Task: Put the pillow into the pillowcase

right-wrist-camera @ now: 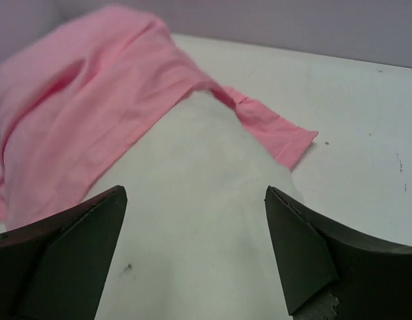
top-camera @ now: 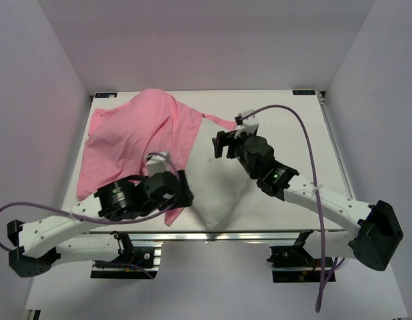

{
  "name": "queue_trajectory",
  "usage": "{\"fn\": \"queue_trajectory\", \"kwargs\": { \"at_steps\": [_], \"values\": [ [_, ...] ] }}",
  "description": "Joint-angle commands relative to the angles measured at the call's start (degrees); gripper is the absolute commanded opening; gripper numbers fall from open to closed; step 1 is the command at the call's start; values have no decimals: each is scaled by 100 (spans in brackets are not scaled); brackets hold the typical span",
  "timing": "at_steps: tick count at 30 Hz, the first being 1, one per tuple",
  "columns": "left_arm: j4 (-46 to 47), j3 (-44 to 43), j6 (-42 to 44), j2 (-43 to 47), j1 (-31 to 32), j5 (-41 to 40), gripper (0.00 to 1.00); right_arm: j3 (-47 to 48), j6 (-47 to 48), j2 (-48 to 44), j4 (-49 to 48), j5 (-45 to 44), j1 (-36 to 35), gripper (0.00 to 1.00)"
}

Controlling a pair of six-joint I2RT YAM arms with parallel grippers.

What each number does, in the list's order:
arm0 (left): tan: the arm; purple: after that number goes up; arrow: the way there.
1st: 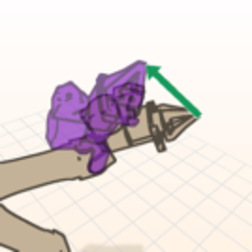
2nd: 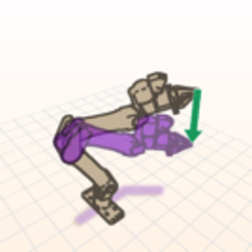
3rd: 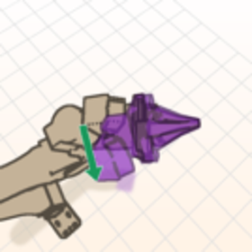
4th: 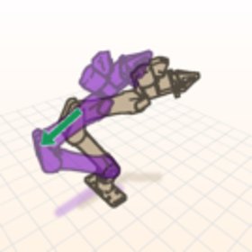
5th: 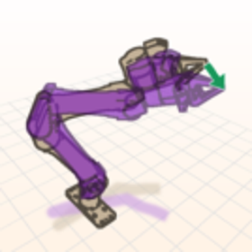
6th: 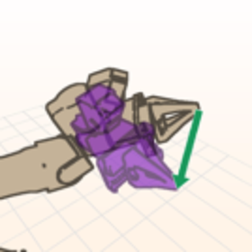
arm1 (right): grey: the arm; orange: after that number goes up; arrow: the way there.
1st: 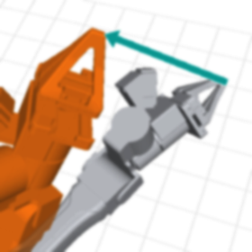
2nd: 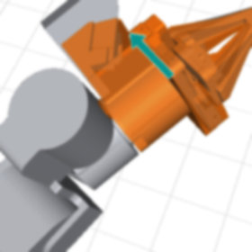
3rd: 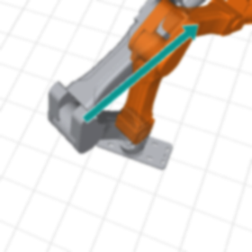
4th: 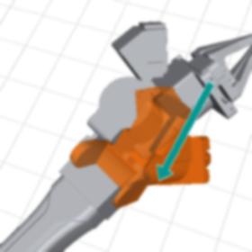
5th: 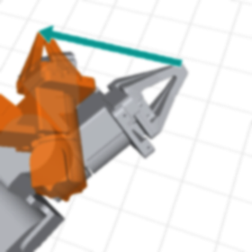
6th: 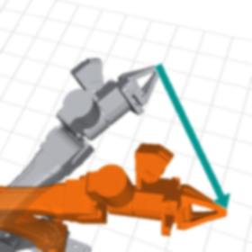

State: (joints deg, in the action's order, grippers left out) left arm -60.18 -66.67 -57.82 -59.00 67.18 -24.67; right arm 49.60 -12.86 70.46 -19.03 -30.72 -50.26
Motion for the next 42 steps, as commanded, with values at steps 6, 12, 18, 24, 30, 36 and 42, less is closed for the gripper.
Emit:
{"fn": "queue_trajectory", "kwargs": {
  "at_steps": [6, 12, 18, 24, 30, 36, 42],
  "values": [
    [-1136, 2261, -2733, 2540, -56, -636, 98, 595, 1269, -260, 2930, 2157, -89, 89],
    [-960, 2554, -2673, 3335, -56, -811, 98, 532, 681, -323, 2842, 629, 129, 89],
    [-942, 1423, -2075, 1183, -56, -1425, 98, 1148, -102, 28, 2721, 2402, 2015, 89],
    [1642, 1217, 682, -13, -3161, 158, 98, 2140, 291, 1519, 2439, 3765, 2907, 89],
    [2300, 624, 1247, -1515, -5074, 1535, 98, 3237, 592, 3322, 2771, 4432, 2961, 74],
    [3020, -459, 1809, -3212, -5399, 1816, 96, 1758, 373, 2723, 2001, 5455, 2550, 64],
    [3315, -1522, 2811, -4205, -5391, 2423, 90, -64, -163, 1386, 1208, 4726, 1636, 65]
  ]
}}
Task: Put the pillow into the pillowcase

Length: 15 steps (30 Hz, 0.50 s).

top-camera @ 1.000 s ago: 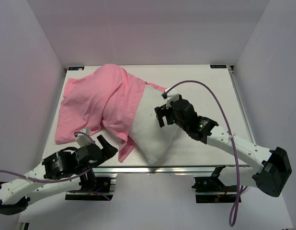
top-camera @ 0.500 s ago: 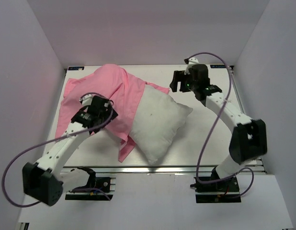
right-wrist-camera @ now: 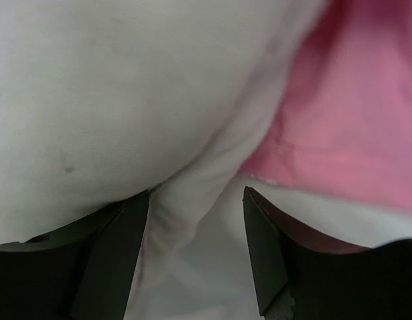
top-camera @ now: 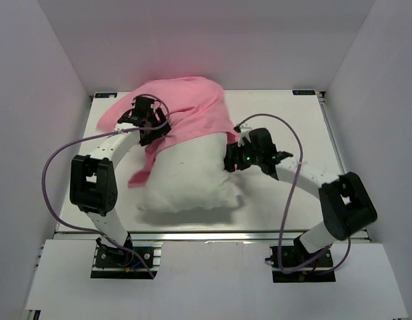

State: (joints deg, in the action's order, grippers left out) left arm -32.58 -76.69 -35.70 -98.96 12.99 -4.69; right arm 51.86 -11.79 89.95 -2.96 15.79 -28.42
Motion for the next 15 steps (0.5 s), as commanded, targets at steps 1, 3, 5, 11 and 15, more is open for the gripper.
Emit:
{"fn": "queue_trajectory", "kwargs": {
  "at_steps": [1, 3, 5, 11, 15],
  "values": [
    [359, -523, 730, -264, 28, 390, 90, -334, -297, -662, -398, 73, -672, 65],
    [-62, -787, 846, -99, 37, 154, 91, -465, -393, -890, -214, -435, -813, 66],
    [-292, -525, 829, 217, 37, -276, 91, -396, -499, -979, -22, -1023, -805, 69],
    [-1487, -557, 441, 1975, 133, -1297, 98, -62, -526, -1392, 656, -1781, -630, 75],
    [-2040, -900, 915, 2618, 1027, -1026, 98, -61, -639, -1937, 1366, -2088, -428, 81]
  ]
}}
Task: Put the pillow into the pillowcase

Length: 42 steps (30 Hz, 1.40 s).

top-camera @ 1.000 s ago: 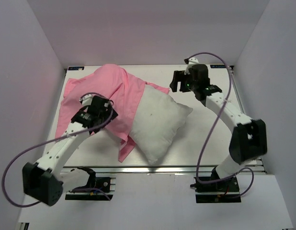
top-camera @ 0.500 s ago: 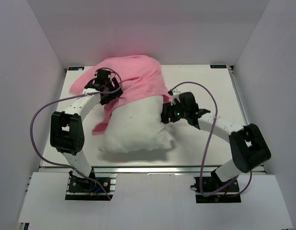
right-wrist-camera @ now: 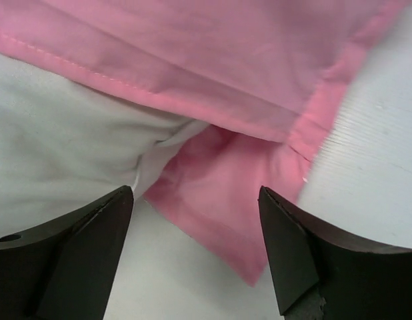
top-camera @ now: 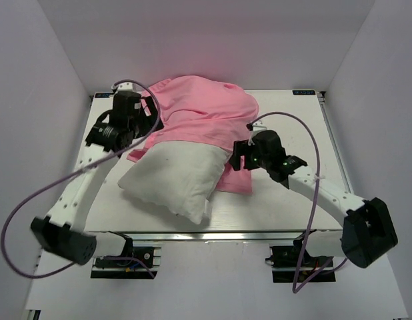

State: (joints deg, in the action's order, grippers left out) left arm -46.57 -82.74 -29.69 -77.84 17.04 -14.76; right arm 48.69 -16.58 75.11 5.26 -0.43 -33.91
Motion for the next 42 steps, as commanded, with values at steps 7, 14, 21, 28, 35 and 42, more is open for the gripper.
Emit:
{"fn": "queue_trajectory", "kwargs": {
  "at_steps": [7, 14, 21, 28, 35, 42],
  "values": [
    [-942, 626, 420, 138, 3119, 386, 98, -192, -487, -1297, 1240, -1073, 727, 89],
    [-1002, 514, 228, -696, 3508, -482, 98, -596, -601, -1604, 1224, -846, 869, 89],
    [-995, 268, 95, -1847, 3517, -1239, 98, -1308, 144, -1448, -128, -11, 869, 89],
    [-811, -277, 25, -2674, 3517, -1301, 0, -1072, 1014, -9, -1605, 131, 869, 89],
    [-4, -665, 279, -1807, 3517, -1170, 0, -97, 1560, 1505, -2300, -362, 869, 82],
    [218, -1182, 464, -1681, 3517, -1151, 0, 685, 1640, 1736, -2600, -264, 860, 0]
  ]
}}
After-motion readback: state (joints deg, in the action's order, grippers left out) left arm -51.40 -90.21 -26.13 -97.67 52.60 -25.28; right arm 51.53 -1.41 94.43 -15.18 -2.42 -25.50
